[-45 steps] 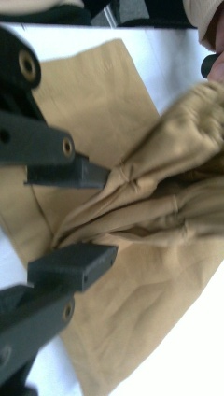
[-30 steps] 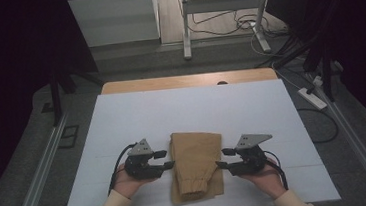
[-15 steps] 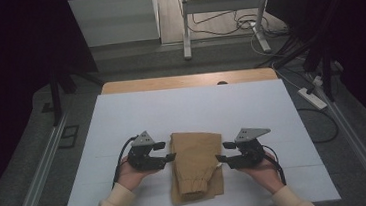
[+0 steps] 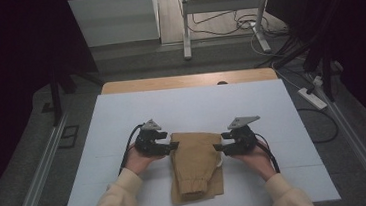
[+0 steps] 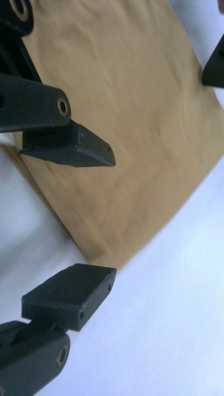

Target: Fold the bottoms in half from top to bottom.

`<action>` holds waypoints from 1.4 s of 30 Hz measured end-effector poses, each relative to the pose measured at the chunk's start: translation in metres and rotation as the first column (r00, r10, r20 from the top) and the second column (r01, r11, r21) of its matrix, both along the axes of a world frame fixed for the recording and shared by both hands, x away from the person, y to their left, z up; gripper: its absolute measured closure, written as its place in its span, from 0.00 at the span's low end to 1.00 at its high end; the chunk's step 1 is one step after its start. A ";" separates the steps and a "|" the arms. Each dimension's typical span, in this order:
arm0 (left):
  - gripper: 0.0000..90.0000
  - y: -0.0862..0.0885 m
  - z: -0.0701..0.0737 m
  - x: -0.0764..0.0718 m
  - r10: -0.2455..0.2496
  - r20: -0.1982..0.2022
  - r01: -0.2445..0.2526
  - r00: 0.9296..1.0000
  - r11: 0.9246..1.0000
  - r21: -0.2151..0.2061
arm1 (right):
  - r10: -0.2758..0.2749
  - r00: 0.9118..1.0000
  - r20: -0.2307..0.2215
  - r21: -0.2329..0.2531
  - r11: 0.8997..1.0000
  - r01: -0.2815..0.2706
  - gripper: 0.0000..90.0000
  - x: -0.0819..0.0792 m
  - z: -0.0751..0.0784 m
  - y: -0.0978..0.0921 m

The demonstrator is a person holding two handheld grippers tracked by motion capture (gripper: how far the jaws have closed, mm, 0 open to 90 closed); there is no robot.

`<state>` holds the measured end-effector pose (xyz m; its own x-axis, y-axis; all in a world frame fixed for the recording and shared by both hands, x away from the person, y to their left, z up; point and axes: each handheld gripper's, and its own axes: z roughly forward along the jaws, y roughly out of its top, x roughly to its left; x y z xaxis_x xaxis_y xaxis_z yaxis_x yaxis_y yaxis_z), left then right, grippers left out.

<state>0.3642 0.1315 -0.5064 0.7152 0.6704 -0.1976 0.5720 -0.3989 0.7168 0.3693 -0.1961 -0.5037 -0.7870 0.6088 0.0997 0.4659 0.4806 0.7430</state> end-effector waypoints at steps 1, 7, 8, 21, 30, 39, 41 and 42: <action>0.35 0.000 0.001 0.003 0.000 -0.003 0.000 1.000 1.000 0.003 | -0.004 1.000 0.001 -0.005 1.000 0.004 0.44 0.004 -0.001 0.001; 0.33 -0.002 0.000 0.019 0.018 -0.030 -0.018 0.999 1.000 0.013 | -0.011 1.000 -0.017 -0.030 0.999 0.011 0.42 0.025 -0.004 0.006; 0.33 -0.002 -0.001 0.021 0.023 -0.036 -0.022 0.999 1.000 0.018 | -0.009 1.000 -0.019 -0.036 0.999 0.008 0.42 0.028 -0.005 0.007; 0.30 -0.007 -0.020 0.033 -0.017 -0.124 0.021 0.992 1.000 0.024 | 0.035 0.996 -0.088 -0.061 0.997 -0.040 0.38 0.044 -0.016 0.023; 0.27 -0.005 -0.026 0.037 -0.020 -0.142 0.024 0.990 0.999 0.023 | 0.046 0.995 -0.088 -0.125 0.991 -0.057 0.31 0.046 -0.016 0.027; 0.41 -0.008 -0.028 0.037 -0.060 -0.156 0.059 0.986 0.998 -0.011 | 0.064 0.993 -0.099 -0.120 0.990 -0.076 0.39 0.045 -0.016 0.029; 0.50 -0.010 -0.027 0.035 -0.067 -0.152 0.069 0.986 0.998 0.011 | 0.079 0.990 -0.113 -0.108 0.990 -0.091 0.47 0.044 -0.015 0.028; 0.55 -0.011 -0.027 0.035 -0.071 -0.153 0.075 0.986 0.997 0.017 | 0.087 0.989 -0.119 -0.102 0.990 -0.100 0.51 0.043 -0.015 0.028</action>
